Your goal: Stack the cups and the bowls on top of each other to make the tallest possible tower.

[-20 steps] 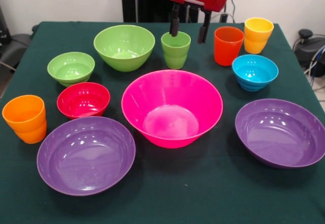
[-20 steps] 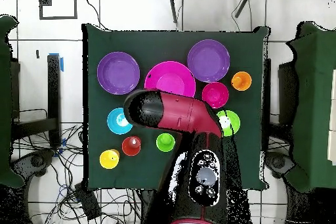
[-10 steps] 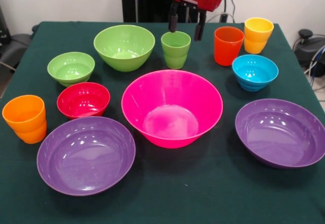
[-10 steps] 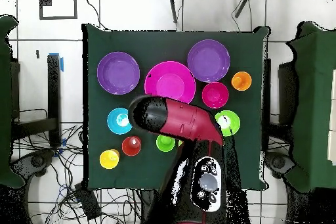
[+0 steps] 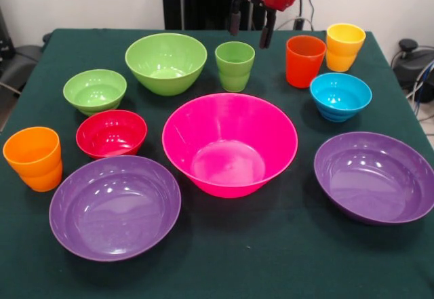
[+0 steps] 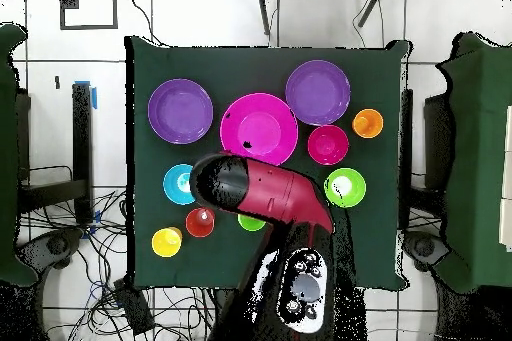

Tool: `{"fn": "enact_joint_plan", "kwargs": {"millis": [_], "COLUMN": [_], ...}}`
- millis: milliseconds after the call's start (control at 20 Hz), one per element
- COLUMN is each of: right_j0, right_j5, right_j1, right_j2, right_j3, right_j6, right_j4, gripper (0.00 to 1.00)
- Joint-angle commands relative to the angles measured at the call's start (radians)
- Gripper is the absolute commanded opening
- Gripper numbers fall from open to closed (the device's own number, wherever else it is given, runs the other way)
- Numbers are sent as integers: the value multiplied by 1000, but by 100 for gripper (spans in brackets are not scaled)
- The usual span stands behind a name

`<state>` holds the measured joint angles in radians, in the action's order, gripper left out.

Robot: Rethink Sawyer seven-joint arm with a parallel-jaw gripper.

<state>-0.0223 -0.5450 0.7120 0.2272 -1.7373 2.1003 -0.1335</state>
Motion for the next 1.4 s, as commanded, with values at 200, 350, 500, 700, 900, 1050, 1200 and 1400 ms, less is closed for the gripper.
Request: {"fn": "enact_joint_plan", "kwargs": {"millis": [200, 350, 500, 700, 900, 1050, 1200, 1400], "right_j0": [27, 26, 32, 38, 35, 45, 41, 42], "right_j5": [18, 47, 42, 72, 118, 133, 150, 147], "right_j1": [-39, -46, -56, -64, -75, -75, -78, -77], "right_j2": [-31, -35, -27, -21, -39, -31, -41, -40], "right_j3": [-71, -94, -90, -114, -144, -150, -161, -165], "right_j6": [220, 239, 248, 265, 272, 278, 277, 278], "right_j4": [-46, -66, -73, -84, -98, -94, -100, -105], "gripper": [100, 100, 100, 100, 100, 100, 100, 100]}}
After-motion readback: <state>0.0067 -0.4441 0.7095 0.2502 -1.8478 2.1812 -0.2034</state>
